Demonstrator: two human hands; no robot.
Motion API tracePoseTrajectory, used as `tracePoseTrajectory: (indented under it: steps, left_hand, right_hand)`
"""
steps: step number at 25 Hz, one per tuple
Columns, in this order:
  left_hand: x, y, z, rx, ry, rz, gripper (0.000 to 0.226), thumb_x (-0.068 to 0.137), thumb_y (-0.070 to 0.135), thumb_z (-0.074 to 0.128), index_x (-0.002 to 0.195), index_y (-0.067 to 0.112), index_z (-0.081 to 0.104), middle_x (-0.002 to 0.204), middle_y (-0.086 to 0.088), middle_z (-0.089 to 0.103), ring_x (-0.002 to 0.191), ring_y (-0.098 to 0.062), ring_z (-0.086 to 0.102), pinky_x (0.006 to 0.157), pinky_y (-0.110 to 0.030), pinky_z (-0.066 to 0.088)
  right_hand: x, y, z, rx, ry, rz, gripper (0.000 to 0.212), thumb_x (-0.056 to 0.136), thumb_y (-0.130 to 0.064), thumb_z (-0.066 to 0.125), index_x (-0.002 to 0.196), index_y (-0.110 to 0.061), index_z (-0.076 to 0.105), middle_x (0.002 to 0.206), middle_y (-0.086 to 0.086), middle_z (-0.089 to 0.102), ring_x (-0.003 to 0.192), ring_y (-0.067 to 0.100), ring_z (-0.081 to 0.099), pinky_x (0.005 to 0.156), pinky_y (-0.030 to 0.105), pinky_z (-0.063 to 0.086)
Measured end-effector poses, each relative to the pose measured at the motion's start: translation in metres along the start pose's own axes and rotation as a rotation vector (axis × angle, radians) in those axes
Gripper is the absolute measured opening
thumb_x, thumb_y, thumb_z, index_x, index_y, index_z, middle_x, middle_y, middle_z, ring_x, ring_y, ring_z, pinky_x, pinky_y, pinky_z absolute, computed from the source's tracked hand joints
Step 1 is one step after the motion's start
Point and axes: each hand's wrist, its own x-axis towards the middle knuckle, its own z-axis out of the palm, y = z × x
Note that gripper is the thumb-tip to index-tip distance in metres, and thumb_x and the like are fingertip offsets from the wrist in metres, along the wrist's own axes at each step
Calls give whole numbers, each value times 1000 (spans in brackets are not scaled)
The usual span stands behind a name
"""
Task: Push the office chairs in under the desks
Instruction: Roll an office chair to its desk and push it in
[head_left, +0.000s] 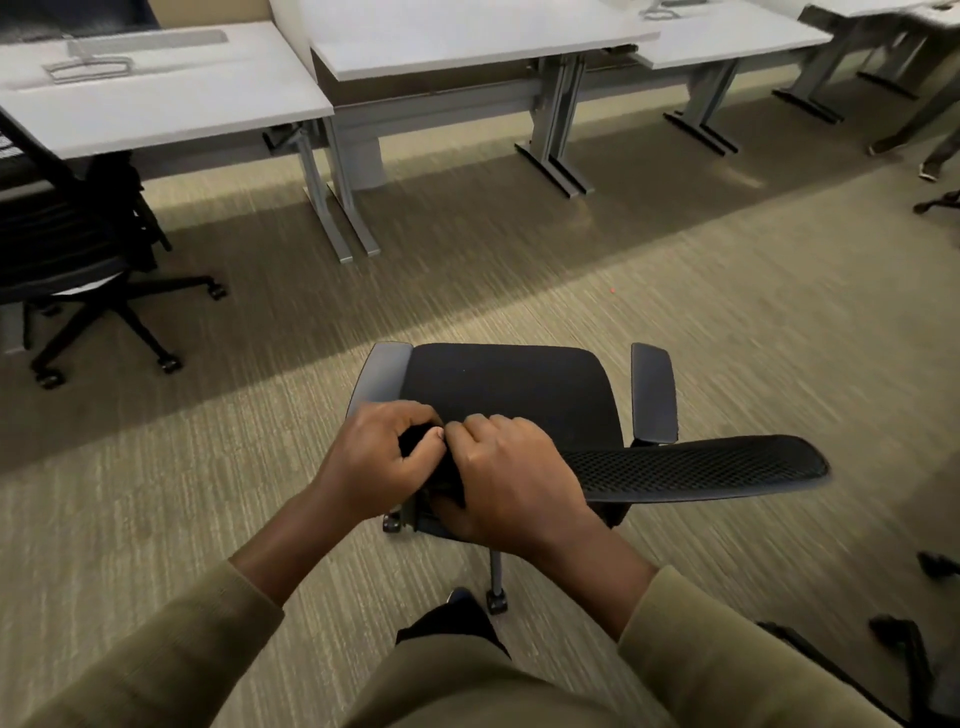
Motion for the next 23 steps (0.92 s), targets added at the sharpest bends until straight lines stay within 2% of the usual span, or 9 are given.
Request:
tracePoseTrajectory:
  steps: [4,8,11,14,16,23]
  left_hand:
    - [68,-28,-5,4,41,-70,30,86,31,48,57,35,50,53,13,53,51,-12,50,48,-15,31]
    - [133,-52,-5,65,48,-128,27,87,33,50,62,28,58,53,7,54,52,-15,54,50,-27,37]
    - [180,-53,1,119,59,-158,28,92,26,62,65,32,60,53,9,55,51,-10,53,51,-26,37]
    - [210,-49,17,182,50,-165,25,93,27,65,68,22,67,57,6,59,54,-11,56,50,-27,40]
    - [229,-46,31,234,47,-123,25,94,30,63,73,20,70,59,7,61,55,-11,57,50,-24,41]
    - [303,-31,83,209,115,-112,35,93,47,49,78,23,69,64,13,59,60,-6,58,50,-22,45]
  right_hand:
    - [63,35,8,8,6,-6,42,87,-50,59,106,-13,64,91,3,65,76,21,59,67,35,44]
    - [119,78,16,47,-18,-9,42,86,-46,60,114,-14,62,98,3,64,84,23,59,72,35,43]
    - [138,125,14,-5,-55,57,47,81,-47,61,118,-19,60,103,1,63,91,23,60,77,36,45]
    - [143,171,11,-59,-57,121,49,79,-56,49,111,-21,62,100,0,64,90,23,61,76,37,46]
    - [150,201,9,-59,-50,89,54,77,-61,41,106,-21,64,94,-2,65,83,22,61,72,37,47]
    - [178,311,3,10,-32,-72,53,81,-62,48,110,-20,66,95,-3,68,81,17,62,72,36,52]
